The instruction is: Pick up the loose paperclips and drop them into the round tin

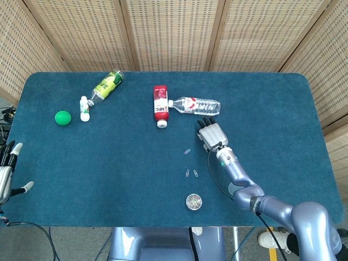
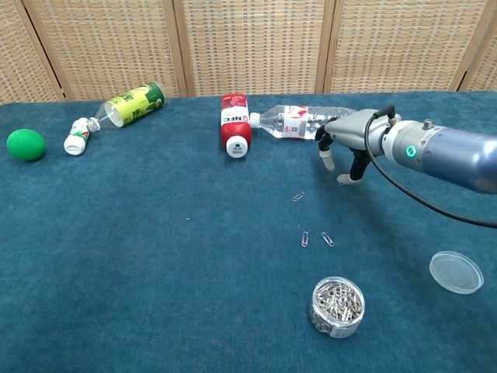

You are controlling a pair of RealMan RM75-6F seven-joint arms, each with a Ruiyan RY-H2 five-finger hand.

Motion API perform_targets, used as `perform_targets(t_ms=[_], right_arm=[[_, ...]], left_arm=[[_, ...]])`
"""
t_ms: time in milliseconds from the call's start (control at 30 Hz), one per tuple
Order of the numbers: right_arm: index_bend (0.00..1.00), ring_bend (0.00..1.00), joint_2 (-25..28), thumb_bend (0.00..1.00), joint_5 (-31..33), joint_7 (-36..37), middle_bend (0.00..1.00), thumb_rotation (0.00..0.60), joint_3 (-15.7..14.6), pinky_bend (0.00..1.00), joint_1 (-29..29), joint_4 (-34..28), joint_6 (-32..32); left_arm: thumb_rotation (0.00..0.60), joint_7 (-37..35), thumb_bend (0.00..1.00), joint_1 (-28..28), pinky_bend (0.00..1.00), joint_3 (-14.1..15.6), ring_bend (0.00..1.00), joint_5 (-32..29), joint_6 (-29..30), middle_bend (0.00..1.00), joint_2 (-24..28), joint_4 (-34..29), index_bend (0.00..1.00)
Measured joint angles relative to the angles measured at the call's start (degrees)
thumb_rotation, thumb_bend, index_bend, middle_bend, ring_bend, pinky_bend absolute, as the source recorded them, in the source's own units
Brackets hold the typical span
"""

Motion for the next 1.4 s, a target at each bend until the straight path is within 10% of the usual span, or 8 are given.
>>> perform_targets(t_ms=[833, 1400], right_arm=[[0.61, 0.0, -5.0, 0.43, -3.0, 4.5, 0.11, 0.6, -2.0, 0.09, 1.5, 11.3, -4.2], [0.63, 0.0, -1.6, 0.45, -4.5, 4.3, 0.11, 0.6, -1.7, 0.1, 0.4, 4.3, -0.5]], left_arm=[[0.6, 0.4, 0.0, -0.3, 0.0, -0.1, 0.0, -1.1, -1.1, 0.0, -0.4, 0.5, 0.0], [0.6, 0.0, 0.0, -0.2, 0.0, 0.2, 0.0, -0.4, -0.7, 0.0, -0.2, 0.1, 0.0]])
